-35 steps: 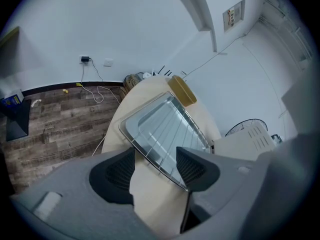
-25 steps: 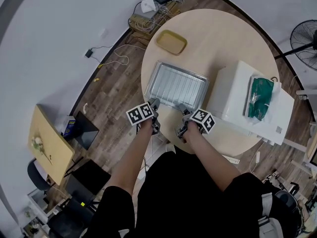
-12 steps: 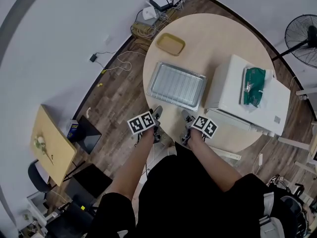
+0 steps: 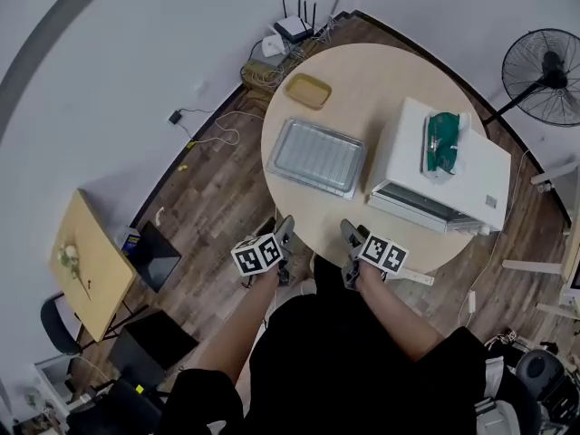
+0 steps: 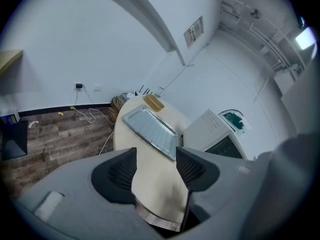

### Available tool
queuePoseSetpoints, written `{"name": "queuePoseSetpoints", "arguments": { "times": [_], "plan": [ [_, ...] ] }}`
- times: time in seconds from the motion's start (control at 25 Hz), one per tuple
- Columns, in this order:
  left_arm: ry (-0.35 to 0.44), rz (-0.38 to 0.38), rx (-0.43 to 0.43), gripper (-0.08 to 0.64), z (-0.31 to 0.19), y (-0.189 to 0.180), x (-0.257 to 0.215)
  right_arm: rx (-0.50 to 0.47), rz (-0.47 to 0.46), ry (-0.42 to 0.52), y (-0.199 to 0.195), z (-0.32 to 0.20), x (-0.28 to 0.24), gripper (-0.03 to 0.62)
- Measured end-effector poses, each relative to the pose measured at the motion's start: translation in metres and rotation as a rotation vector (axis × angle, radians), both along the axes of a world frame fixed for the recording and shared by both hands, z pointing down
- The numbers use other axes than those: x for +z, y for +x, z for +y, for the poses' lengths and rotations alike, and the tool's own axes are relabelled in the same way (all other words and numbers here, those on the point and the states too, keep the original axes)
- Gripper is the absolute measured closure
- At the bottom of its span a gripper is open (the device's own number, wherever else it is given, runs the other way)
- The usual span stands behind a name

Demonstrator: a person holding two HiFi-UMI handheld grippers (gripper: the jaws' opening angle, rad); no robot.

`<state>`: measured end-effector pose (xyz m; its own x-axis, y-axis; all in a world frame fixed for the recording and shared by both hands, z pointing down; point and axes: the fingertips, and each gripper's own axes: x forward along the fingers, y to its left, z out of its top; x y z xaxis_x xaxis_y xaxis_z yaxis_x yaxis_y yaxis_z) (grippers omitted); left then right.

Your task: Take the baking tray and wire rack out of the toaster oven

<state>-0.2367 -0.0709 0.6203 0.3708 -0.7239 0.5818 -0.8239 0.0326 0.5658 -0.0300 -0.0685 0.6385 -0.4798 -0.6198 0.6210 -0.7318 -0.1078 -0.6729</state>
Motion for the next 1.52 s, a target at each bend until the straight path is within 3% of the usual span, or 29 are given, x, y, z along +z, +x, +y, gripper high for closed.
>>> {"name": "queuePoseSetpoints", "arguments": {
  "times": [0.32,0.56,0.76,0.84,1.08,1.32,1.44,1.52],
  "plan": [
    [0.205,-0.098,0.017,0.344,0.057,0.015,-0.061,-0.069,0.141,0.28,0.037,0.025,-0.087,0.314],
    [0.353,-0.112,0.066,0.473,0.097,0.033,-0.101,-0.154,0.264,0.452,0.049,0.051,-0.141,0.316],
    [0.444,-0.148,0.128,0.518,0.111,0.04,-0.118,-0.162,0.367,0.483,0.068,0.089,-0.156,0.322],
    [0.468,-0.135,0.154,0.526,0.107,0.042,-0.121,-0.139,0.403,0.49,0.08,0.101,-0.161,0.352],
    [0.457,-0.098,0.227,0.535,0.118,0.065,-0.122,-0.054,0.431,0.487,0.118,0.116,-0.169,0.395],
    [0.469,-0.146,0.258,0.535,0.128,0.102,-0.133,0.009,0.411,0.537,0.158,0.122,-0.185,0.489],
    [0.499,-0.208,0.297,0.535,0.131,0.133,-0.147,0.032,0.41,0.538,0.191,0.13,-0.192,0.56],
    [0.525,-0.257,0.324,0.535,0.131,0.159,-0.157,0.054,0.415,0.539,0.218,0.136,-0.196,0.572]
  ]
}}
